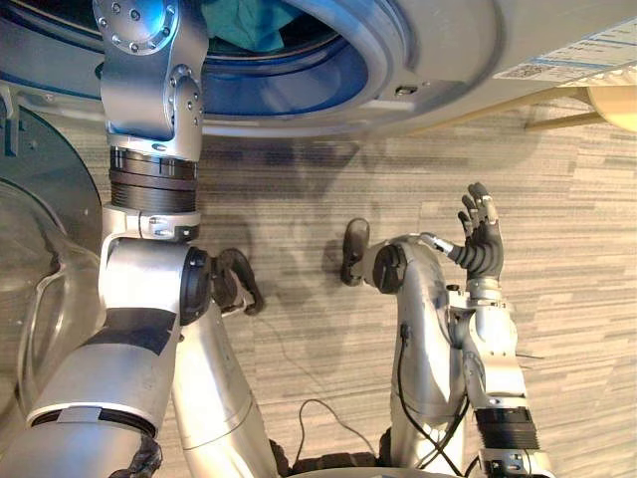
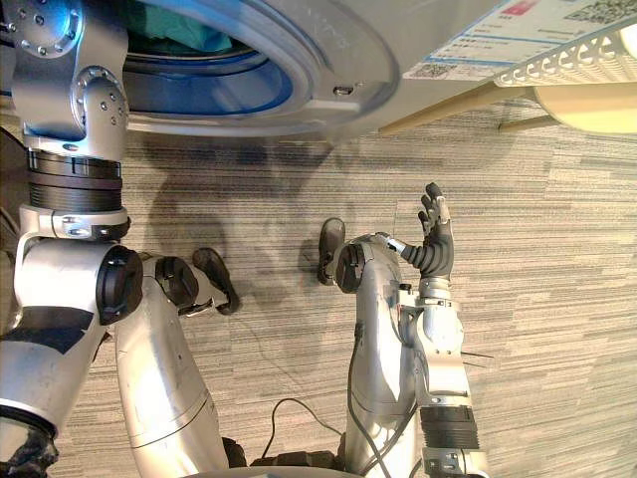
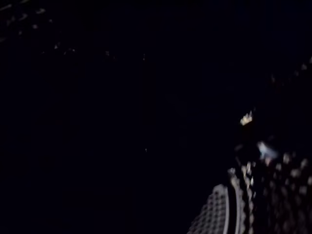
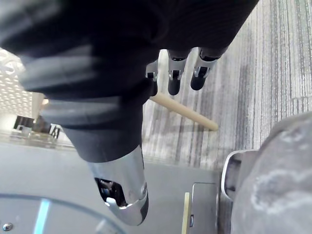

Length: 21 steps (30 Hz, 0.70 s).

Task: Pick up the laundry basket with both hands and put the clothes into the washing machine.

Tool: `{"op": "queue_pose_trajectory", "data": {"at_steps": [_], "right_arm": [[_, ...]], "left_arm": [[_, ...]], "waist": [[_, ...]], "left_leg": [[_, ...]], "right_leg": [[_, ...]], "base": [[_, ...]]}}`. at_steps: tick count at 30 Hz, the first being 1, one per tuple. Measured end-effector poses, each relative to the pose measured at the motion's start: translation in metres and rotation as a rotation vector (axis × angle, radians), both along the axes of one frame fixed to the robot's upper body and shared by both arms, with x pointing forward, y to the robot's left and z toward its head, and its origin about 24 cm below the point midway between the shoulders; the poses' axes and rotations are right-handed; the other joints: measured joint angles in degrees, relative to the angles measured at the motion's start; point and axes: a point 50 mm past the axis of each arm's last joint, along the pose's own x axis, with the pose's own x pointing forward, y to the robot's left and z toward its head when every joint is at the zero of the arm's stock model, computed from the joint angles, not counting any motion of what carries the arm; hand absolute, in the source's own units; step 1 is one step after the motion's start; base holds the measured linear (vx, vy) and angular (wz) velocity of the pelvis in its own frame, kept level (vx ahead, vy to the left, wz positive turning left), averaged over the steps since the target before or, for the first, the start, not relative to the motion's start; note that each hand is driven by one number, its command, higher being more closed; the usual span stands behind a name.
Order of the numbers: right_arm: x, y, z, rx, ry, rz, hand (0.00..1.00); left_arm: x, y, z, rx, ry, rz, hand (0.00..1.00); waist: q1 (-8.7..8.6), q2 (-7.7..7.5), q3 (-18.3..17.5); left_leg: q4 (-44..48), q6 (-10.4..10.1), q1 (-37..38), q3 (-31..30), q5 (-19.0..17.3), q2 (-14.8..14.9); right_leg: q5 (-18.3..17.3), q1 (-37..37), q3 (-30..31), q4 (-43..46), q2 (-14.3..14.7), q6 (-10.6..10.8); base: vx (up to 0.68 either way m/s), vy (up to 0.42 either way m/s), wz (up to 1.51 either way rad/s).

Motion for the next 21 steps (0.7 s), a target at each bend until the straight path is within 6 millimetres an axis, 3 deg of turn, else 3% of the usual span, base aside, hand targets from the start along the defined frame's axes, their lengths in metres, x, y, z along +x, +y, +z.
{"op": "queue_pose_trajectory", "data": {"at_steps": [3, 6, 11, 14, 18, 21], "right_arm": [[0.001, 0.003, -0.003, -0.006, 0.025, 0.042, 0.0], [0.001, 0.006, -0.003, -0.002, 0.029, 0.073, 0.0], [0.001, 0.006, -0.003, -0.002, 0.026, 0.075, 0.0], [-0.001, 0.007, -0.004, -0.003, 0.027, 0.077, 0.0], [-0.003, 0.01, -0.008, -0.019, 0.041, 0.08, 0.0], [-0.004, 0.017, -0.009, -0.022, 0.046, 0.101, 0.0]], "left_arm": [[0.011, -0.012, 0.0, 0.187, 0.131, 0.036, 0.0], [0.019, -0.014, -0.006, 0.226, 0.202, 0.019, 0.0], [0.019, -0.013, -0.006, 0.191, 0.187, 0.016, 0.0], [0.006, -0.009, -0.007, 0.116, 0.089, -0.012, 0.0], [-0.008, 0.006, -0.022, 0.023, -0.007, 0.002, 0.0], [-0.013, 0.021, -0.046, -0.026, -0.009, 0.031, 0.0]], "waist": [[-0.08, -0.51, -0.5], [-0.26, -0.71, -0.6], [-0.19, -0.85, -0.7], [-0.14, -0.85, -0.7], [0.01, -0.85, -0.7], [0.7, -0.83, -0.7]], "left_leg": [[0.3, 0.0, 0.1, 0.1, 0.0, 0.0], [0.9, 0.1, 0.1, -0.1, 0.0, 0.1], [1.7, 0.1, 0.1, -0.4, 0.0, 0.0], [1.7, 0.0, 0.3, -0.7, 0.0, -0.1], [0.6, 0.0, 2.1, -0.4, 0.0, -0.5], [-0.9, -0.4, 4.8, -0.1, 0.2, -1.1]], "right_leg": [[0.1, 0.0, 0.1, 0.2, 0.0, 0.1], [0.1, 0.0, 0.2, 0.7, 0.0, 0.1], [-0.2, 0.1, 0.2, 1.6, -0.1, 0.3], [-0.3, 0.6, 0.0, 1.8, -0.2, 0.3], [-1.0, 2.2, -0.2, 1.7, -1.1, 0.0], [-1.8, 4.4, -0.2, 1.3, -1.5, -0.7]], "base": [[0.0, 0.0, 0.0], [0.0, 0.0, 0.0], [0.0, -0.003, 0.01], [0.0, -0.019, 0.04], [0.02, -0.026, 0.13], [0.04, -0.032, 0.21]]}}
